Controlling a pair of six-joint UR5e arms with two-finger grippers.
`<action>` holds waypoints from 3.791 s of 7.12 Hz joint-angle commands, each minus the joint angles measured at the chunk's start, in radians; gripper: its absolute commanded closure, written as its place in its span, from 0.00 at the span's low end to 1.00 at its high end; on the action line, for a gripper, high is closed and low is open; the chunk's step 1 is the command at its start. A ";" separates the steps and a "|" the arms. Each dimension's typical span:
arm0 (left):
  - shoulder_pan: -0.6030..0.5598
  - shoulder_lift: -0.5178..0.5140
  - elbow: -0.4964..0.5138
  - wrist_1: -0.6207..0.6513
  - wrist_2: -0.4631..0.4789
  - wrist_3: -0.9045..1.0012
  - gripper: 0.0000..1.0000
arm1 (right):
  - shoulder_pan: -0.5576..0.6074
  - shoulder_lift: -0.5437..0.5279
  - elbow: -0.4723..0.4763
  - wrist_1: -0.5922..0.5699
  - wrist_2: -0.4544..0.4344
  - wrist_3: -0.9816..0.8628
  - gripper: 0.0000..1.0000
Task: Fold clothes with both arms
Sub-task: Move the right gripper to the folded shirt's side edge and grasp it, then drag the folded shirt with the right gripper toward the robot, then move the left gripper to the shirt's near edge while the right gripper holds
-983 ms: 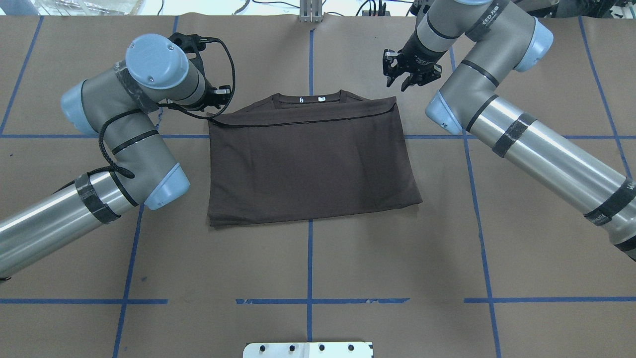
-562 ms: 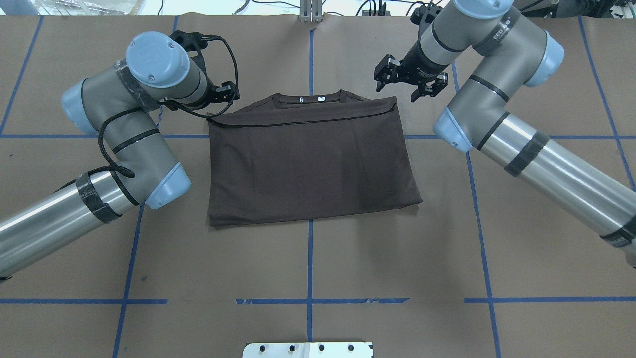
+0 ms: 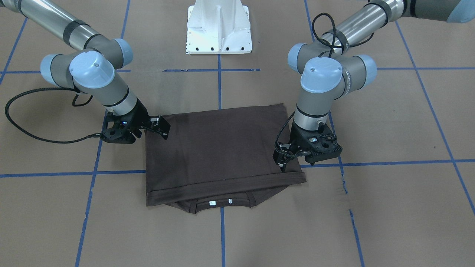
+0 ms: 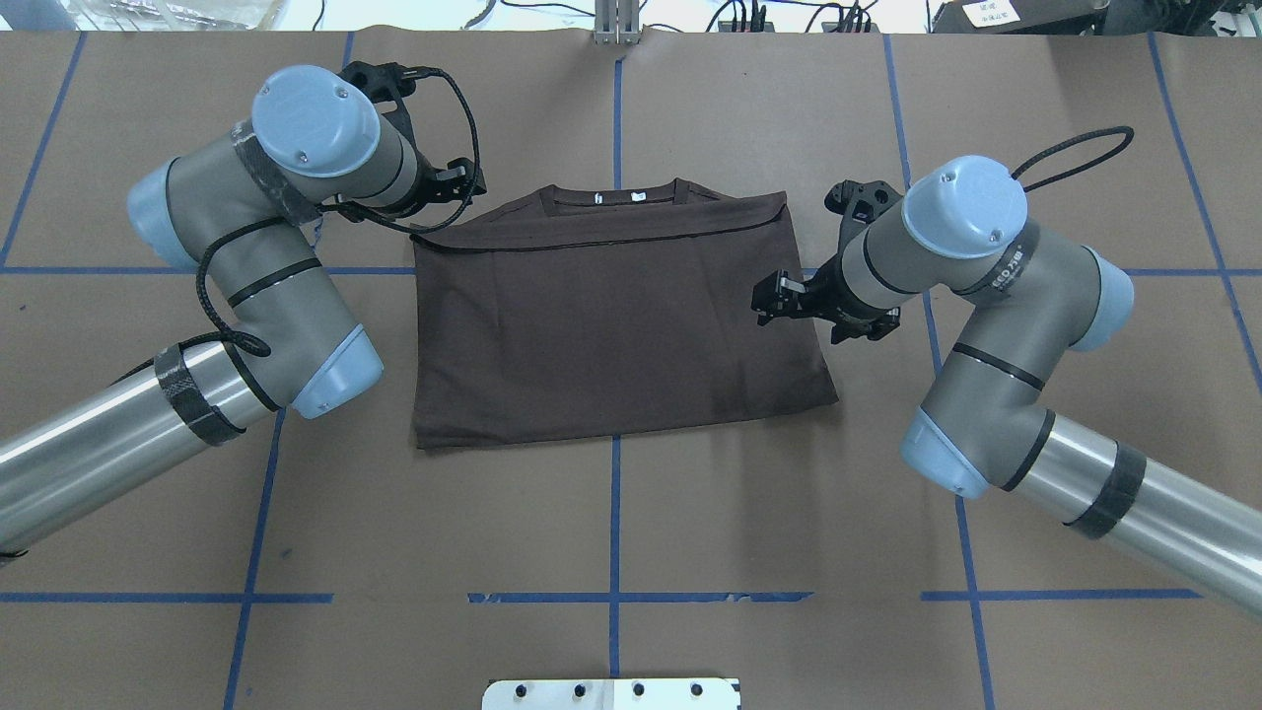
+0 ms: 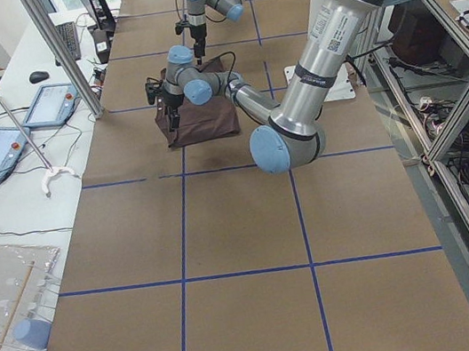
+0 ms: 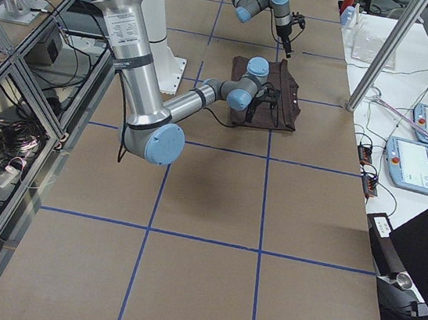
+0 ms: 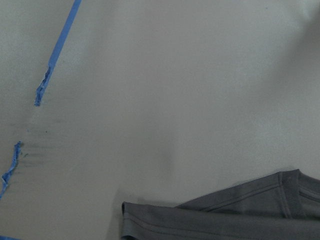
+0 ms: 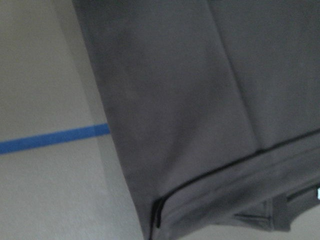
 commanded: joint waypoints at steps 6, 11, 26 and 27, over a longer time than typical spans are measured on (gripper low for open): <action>0.002 0.000 0.000 -0.008 0.000 -0.048 0.00 | -0.045 -0.057 0.033 -0.009 -0.001 0.003 0.19; 0.001 0.002 0.000 -0.049 0.000 -0.053 0.00 | -0.044 -0.079 0.051 -0.001 0.031 -0.020 1.00; 0.368 0.105 -0.339 0.143 -0.106 -0.546 0.02 | -0.107 -0.467 0.591 0.003 0.049 0.038 0.00; 0.389 0.105 -0.344 0.150 -0.103 -0.598 0.06 | -0.101 -0.461 0.587 0.002 0.043 0.040 0.00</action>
